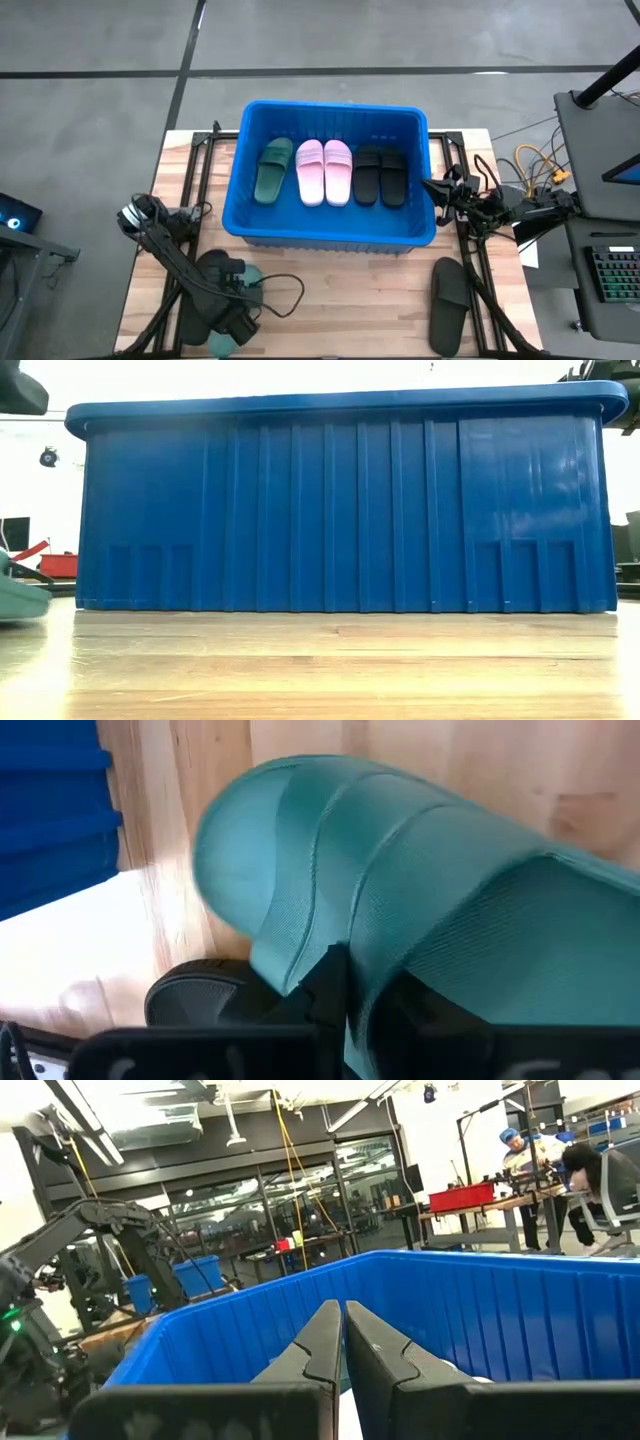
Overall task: Pick and place slides into bin
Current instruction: Put the green slide into the blue bin
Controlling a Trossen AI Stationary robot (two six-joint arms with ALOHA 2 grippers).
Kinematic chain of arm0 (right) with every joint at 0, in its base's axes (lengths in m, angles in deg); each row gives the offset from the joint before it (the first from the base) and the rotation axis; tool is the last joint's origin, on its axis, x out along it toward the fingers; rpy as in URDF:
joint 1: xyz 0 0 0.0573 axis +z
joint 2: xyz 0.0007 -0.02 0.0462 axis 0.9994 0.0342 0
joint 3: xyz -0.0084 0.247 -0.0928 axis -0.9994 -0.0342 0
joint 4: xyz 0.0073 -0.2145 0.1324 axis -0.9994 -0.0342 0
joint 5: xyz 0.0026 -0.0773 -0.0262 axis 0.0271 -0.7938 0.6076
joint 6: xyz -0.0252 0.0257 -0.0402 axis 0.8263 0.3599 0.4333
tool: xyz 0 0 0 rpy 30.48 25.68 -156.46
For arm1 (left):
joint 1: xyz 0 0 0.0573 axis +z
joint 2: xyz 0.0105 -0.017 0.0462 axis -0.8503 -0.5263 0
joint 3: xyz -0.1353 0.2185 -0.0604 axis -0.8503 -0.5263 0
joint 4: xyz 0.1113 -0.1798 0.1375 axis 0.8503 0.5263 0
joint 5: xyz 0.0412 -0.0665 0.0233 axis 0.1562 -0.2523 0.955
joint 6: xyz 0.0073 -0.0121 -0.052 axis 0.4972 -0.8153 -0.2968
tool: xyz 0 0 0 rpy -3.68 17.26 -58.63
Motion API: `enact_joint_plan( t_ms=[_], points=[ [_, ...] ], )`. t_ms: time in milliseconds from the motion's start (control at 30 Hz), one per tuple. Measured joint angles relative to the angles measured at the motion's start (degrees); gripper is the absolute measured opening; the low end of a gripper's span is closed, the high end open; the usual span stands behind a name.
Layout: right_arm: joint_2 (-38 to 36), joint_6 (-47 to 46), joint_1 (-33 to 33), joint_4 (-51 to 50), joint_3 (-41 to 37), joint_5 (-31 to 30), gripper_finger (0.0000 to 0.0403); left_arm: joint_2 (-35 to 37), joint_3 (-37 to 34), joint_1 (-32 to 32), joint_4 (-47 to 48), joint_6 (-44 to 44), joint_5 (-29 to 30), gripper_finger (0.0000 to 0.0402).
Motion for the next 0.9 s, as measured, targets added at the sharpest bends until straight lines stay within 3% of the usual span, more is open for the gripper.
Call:
enact_joint_plan(
  t_ms=[200,400,567,900],
  points=[
    [0.0,-0.2,0.0,0.0,0.0,0.0,0.0008,6.4,0.4,1.1,-1.1,0.1,-2.2,0.0002],
    [0.0,-0.2,0.0,0.0,0.0,0.0,0.0008,14.9,0.6,3.8,-9.0,-1.4,-2.5,0.0001],
    [0.0,-0.3,0.0,0.0,0.0,0.0,0.0008,20.3,0.5,5.3,-17.9,-2.5,7.8,0.0001],
    [0.0,-1.7,0.0,0.0,0.0,0.0,0.0008,24.1,0.4,8.0,-37.7,10.3,21.2,0.0]
  ],
)
